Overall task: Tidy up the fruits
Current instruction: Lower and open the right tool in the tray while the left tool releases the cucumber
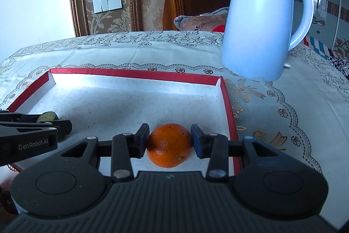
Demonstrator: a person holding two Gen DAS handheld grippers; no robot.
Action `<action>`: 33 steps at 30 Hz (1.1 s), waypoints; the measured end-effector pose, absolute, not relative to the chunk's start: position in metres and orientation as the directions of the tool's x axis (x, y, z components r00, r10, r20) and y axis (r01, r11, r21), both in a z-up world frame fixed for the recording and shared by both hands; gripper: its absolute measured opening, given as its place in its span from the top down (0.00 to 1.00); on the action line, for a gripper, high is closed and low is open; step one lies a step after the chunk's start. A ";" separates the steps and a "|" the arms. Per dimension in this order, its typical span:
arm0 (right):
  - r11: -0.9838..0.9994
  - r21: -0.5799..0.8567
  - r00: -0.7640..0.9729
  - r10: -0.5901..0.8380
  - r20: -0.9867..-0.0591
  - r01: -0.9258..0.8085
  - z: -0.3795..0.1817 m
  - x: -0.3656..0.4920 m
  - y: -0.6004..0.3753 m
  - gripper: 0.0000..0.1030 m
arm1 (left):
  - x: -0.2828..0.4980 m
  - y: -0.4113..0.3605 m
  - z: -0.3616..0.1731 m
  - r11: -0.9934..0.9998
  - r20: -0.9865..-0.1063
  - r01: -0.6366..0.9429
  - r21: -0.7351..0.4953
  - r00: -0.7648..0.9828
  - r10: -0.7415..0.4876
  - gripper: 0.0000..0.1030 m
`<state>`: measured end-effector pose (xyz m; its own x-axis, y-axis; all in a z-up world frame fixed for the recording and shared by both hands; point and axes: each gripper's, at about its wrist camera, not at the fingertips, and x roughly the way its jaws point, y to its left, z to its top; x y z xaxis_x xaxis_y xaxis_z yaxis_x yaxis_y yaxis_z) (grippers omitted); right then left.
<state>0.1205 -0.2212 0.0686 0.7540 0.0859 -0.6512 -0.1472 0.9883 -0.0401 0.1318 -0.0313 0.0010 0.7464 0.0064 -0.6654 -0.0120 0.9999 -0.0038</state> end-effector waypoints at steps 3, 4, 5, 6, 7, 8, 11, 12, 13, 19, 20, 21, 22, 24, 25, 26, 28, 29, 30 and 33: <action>0.988 -0.051 0.756 0.078 -0.650 -0.146 0.068 0.120 -0.219 0.62 | 0.132 -0.032 0.000 1.000 -0.665 -0.010 0.007 0.747 0.012 0.68; 0.988 -0.050 0.756 0.078 -0.650 -0.145 0.068 0.120 -0.219 0.62 | 0.133 -0.033 0.000 1.000 -0.665 -0.011 0.009 0.746 0.014 0.68; 0.989 -0.048 0.756 0.078 -0.650 -0.143 0.068 0.120 -0.219 0.62 | 0.133 -0.033 0.000 1.000 -0.667 -0.011 0.011 0.745 0.015 0.68; 0.989 -0.043 0.755 0.080 -0.651 -0.142 0.068 0.120 -0.220 0.61 | 0.133 -0.033 0.000 1.000 -0.666 -0.011 0.010 0.745 0.015 0.68; 0.989 -0.039 0.754 0.082 -0.651 -0.141 0.068 0.120 -0.221 0.61 | 0.134 -0.032 0.000 1.000 -0.668 -0.012 0.006 0.744 0.013 0.68; 0.989 -0.037 0.754 0.083 -0.651 -0.140 0.068 0.120 -0.221 0.61 | 0.134 -0.032 0.000 1.000 -0.668 -0.013 0.002 0.744 0.011 0.68; 0.989 -0.035 0.752 0.086 -0.653 -0.143 0.068 0.120 -0.221 0.59 | 0.134 -0.031 0.000 1.000 -0.667 -0.017 -0.003 0.745 0.010 0.68; 0.989 -0.031 0.752 0.089 -0.654 -0.144 0.068 0.120 -0.222 0.47 | 0.134 -0.032 0.000 1.000 -0.665 -0.017 -0.003 0.746 0.011 0.68; 0.990 -0.031 0.760 0.087 -0.644 -0.139 0.069 0.118 -0.222 0.42 | 0.133 -0.032 -0.001 1.000 -0.664 -0.016 0.002 0.748 0.013 0.68; 0.990 -0.051 0.780 0.071 -0.621 -0.130 0.072 0.114 -0.221 0.27 | 0.130 -0.030 0.001 0.999 -0.648 -0.033 -0.007 0.762 0.021 0.68; 0.990 -0.051 0.780 0.071 -0.621 -0.131 0.072 0.114 -0.221 0.27 | 0.129 -0.029 0.002 0.999 -0.641 -0.040 -0.017 0.767 0.020 0.68; 0.990 -0.050 0.782 0.071 -0.620 -0.130 0.072 0.113 -0.221 0.26 | 0.128 -0.027 0.003 0.999 -0.634 -0.046 -0.025 0.773 0.020 0.68; 0.991 -0.050 0.785 0.069 -0.616 -0.126 0.073 0.112 -0.222 0.24 | 0.127 -0.026 0.004 0.998 -0.627 -0.047 -0.033 0.779 0.016 0.66; 0.991 -0.055 0.791 0.065 -0.608 -0.123 0.073 0.110 -0.222 0.17 | 0.124 -0.023 0.006 0.997 -0.613 -0.053 -0.054 0.790 0.009 0.48; 0.991 -0.058 0.793 0.063 -0.605 -0.123 0.073 0.109 -0.222 0.16 | 0.123 -0.022 0.007 0.996 -0.603 -0.059 -0.064 0.798 0.008 0.46; 0.991 -0.061 0.795 0.061 -0.603 -0.123 0.073 0.108 -0.221 0.15 | 0.121 -0.022 0.008 0.996 -0.593 -0.059 -0.072 0.805 0.005 0.45; 0.990 -0.072 0.801 0.058 -0.596 -0.125 0.074 0.106 -0.220 0.15 | 0.118 -0.022 0.010 0.996 -0.578 -0.055 -0.077 0.816 0.000 0.45; 0.989 -0.078 0.804 0.054 -0.592 -0.124 0.074 0.105 -0.219 0.15 | 0.118 -0.022 0.010 0.995 -0.576 -0.055 -0.078 0.818 0.000 0.45; 0.989 -0.083 0.807 0.052 -0.588 -0.124 0.075 0.104 -0.219 0.14 | 0.117 -0.022 0.011 0.995 -0.574 -0.054 -0.079 0.819 -0.001 0.45; 0.989 -0.089 0.816 0.046 -0.576 -0.119 0.076 0.100 -0.220 0.09 | 0.112 -0.019 0.012 0.995 -0.568 -0.056 -0.084 0.823 -0.001 0.45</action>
